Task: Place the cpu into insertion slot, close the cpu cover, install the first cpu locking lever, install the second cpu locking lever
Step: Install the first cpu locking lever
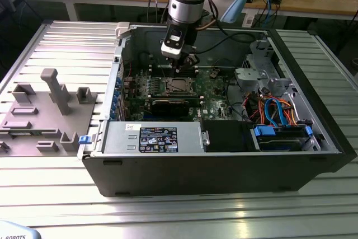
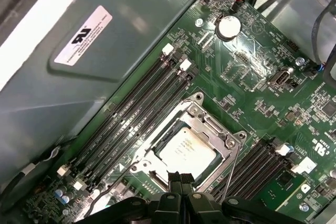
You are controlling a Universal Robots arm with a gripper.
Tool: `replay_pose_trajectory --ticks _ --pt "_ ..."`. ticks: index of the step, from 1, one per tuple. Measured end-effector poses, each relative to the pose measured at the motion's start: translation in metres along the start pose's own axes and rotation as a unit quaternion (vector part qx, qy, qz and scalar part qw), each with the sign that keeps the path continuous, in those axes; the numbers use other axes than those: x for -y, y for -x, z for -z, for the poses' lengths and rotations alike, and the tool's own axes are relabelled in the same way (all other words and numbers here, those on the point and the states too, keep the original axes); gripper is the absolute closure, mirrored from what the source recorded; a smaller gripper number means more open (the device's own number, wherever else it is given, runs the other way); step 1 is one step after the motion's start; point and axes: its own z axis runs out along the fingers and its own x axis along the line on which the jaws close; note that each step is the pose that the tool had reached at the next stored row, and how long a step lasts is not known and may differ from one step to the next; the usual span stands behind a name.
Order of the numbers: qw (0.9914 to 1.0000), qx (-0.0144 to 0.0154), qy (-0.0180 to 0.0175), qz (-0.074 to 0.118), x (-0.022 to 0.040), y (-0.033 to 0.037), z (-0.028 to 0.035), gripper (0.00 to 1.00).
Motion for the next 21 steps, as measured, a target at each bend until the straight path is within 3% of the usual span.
replay_pose_trajectory --ticks 3,7,9,10,12,15,18,19,21 --pt "0.99983 0.0010 -0.0005 0.018 0.0000 0.0000 0.0000 0.89" --pt "0.99830 0.0032 -0.0018 0.058 0.0000 0.0000 0.0000 0.89" --pt "0.99715 0.0041 -0.0023 0.075 0.0000 0.0000 0.0000 0.89" --pt "0.99604 0.0049 -0.0027 0.089 0.0000 0.0000 0.0000 0.89" --pt "0.99474 0.0056 -0.0031 0.102 0.0000 0.0000 0.0000 0.89" --pt "0.99157 0.0071 -0.0039 0.129 0.0000 0.0000 -0.0001 0.89" --pt "0.98685 0.0089 -0.0049 0.161 0.0000 0.0000 -0.0001 0.89" --pt "0.98583 0.0092 -0.0051 0.167 0.0000 0.0000 -0.0001 0.89" --pt "0.98154 0.0105 -0.0058 0.191 0.0000 0.0000 -0.0001 0.89"
